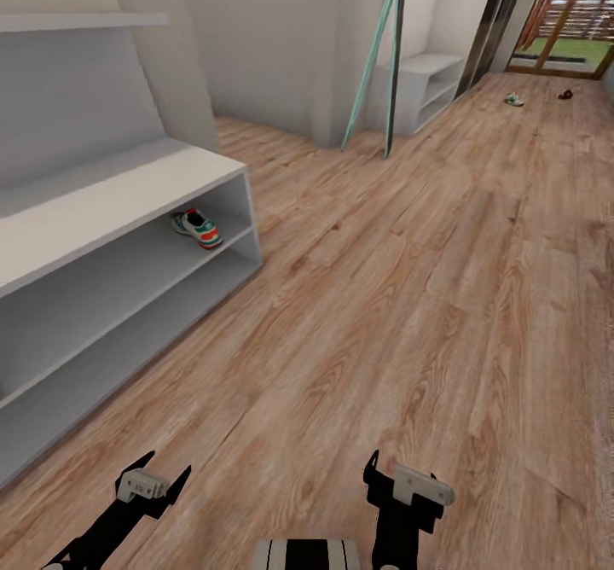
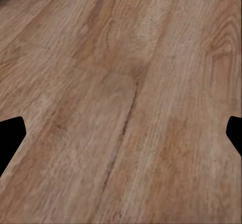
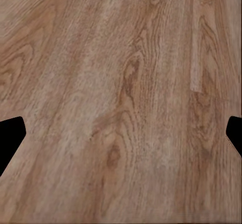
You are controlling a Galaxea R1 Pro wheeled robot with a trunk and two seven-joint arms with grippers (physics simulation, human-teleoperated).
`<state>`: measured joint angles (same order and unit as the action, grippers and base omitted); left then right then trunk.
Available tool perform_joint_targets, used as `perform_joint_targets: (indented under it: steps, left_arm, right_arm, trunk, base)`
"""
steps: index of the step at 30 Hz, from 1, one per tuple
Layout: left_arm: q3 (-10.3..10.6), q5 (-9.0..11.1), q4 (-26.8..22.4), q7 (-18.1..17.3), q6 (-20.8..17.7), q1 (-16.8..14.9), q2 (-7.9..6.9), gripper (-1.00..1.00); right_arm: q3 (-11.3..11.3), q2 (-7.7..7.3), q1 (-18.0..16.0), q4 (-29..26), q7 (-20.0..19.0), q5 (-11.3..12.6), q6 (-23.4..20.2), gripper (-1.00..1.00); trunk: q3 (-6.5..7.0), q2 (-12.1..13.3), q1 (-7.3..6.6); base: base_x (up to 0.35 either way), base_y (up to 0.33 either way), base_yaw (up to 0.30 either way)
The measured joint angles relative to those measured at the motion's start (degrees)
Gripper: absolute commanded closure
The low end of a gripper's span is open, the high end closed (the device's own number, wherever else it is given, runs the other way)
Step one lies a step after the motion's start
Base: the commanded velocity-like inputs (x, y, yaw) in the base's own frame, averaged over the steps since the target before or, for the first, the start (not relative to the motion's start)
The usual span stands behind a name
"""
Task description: Pick up the two gym shoes and the two sandals from the corridor floor and place them onto the hallstand (shoe rack) in the corridor, making sure they are on the rack and not on the floor. Arrange them so the two gym shoes are next to each other and the two sandals are next to each other.
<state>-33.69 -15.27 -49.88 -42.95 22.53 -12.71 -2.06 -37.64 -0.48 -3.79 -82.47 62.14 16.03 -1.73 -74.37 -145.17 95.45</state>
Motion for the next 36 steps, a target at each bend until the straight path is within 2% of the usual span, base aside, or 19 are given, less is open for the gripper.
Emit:
perform_joint_targets:
  steps: [28,36]
  left_arm:
    - [0.1,-0.2,0.0,0.1,0.0,0.0,0.02,-1.00]
    - [0.1,-0.3,0.0,0.1,0.0,0.0,0.03,-1.00]
  right_arm:
    - [0.0,0.00,0.0,0.1,0.1,0.0,0.0,-1.00]
    - [0.0,0.00,0.0,0.1,0.1,0.0,0.0,-1.00]
  trunk:
    - [0.60,0.0,0.00]
    - [0.75,0.0,-0.02]
  base:
    - [0.002,0.000,-0.288]
    - [0.151,0.000,-0.261]
